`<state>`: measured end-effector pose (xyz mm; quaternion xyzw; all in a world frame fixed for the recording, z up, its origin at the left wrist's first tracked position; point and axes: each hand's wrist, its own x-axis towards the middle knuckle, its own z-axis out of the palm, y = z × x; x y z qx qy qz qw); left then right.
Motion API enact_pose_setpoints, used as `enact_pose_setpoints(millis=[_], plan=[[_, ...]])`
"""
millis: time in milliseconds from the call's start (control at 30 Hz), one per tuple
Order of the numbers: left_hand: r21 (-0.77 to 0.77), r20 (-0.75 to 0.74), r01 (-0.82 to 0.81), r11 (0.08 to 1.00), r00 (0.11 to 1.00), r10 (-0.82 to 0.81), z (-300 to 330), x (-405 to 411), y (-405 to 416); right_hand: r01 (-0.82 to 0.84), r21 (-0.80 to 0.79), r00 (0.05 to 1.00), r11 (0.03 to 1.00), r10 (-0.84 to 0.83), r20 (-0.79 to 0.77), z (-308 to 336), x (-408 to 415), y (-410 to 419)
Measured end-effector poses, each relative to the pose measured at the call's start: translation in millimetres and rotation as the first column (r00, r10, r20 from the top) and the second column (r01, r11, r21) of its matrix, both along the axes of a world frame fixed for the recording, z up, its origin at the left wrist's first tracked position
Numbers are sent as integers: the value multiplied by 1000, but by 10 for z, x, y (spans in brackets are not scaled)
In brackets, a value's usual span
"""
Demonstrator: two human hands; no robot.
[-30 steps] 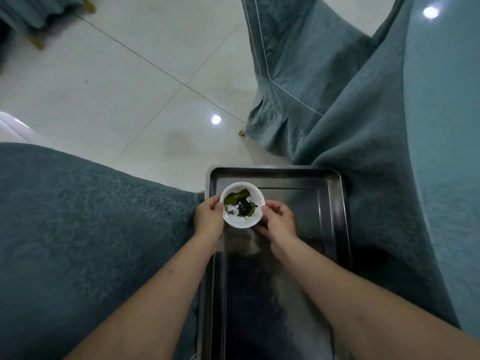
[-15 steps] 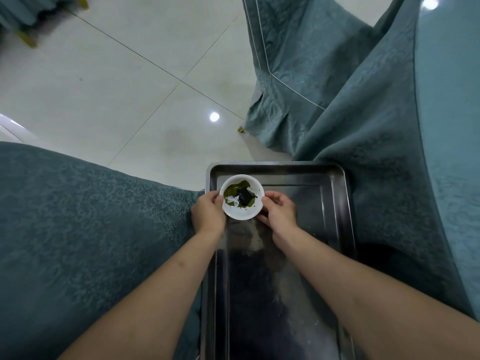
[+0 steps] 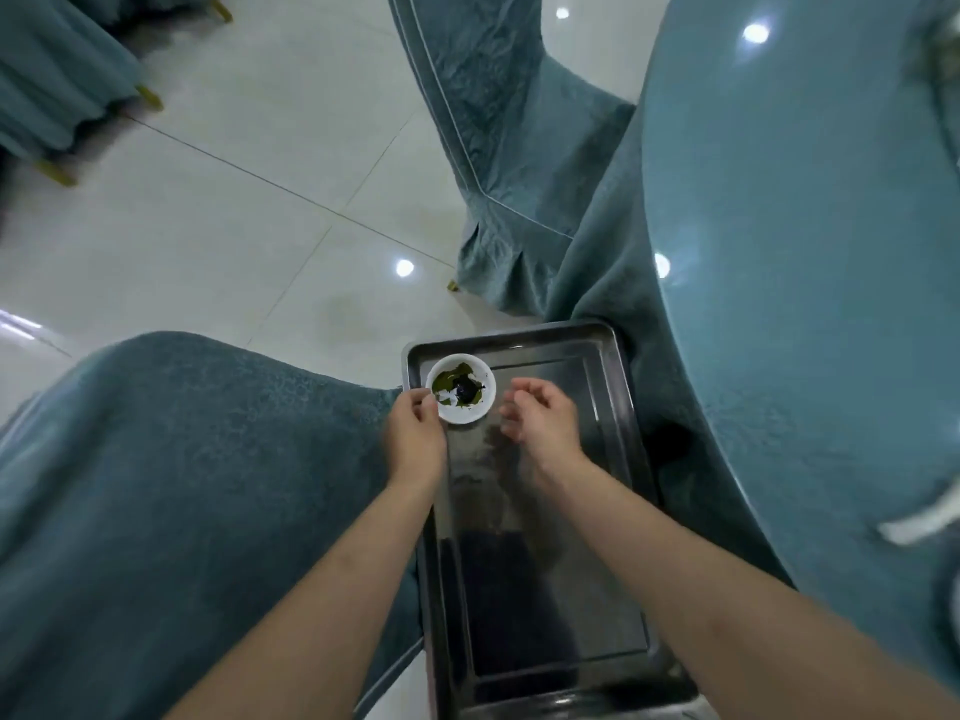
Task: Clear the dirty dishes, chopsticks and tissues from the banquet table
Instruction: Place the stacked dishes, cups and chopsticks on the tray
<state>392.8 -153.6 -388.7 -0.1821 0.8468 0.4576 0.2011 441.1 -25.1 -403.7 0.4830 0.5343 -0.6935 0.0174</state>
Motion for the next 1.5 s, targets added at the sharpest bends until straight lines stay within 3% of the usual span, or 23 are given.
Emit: enact_pose_setpoints(millis=[200,400,733,1200,1500], plan=[[144,-114,48,988,993,-31,869,364,154,98,37,978,995,-89,-189,1022,548,167],[290,-212,221,931,964,-163,1502,868,538,269,44,930,962,-248,-271,1722,1195,448],[314,-151,446,838,895,-420,1627,1848,1506,524,68,839,849,-500,-212,2024,2244,1075],[31,-144,713,700,697,-703,1302,2319,2495,654,25,751,756,-644,-144,1828,2940,1759],[-186,-132,707,682,670,-731,1133,2403,2668,649,8,755,761,-642,-130,1769,3153,1914]])
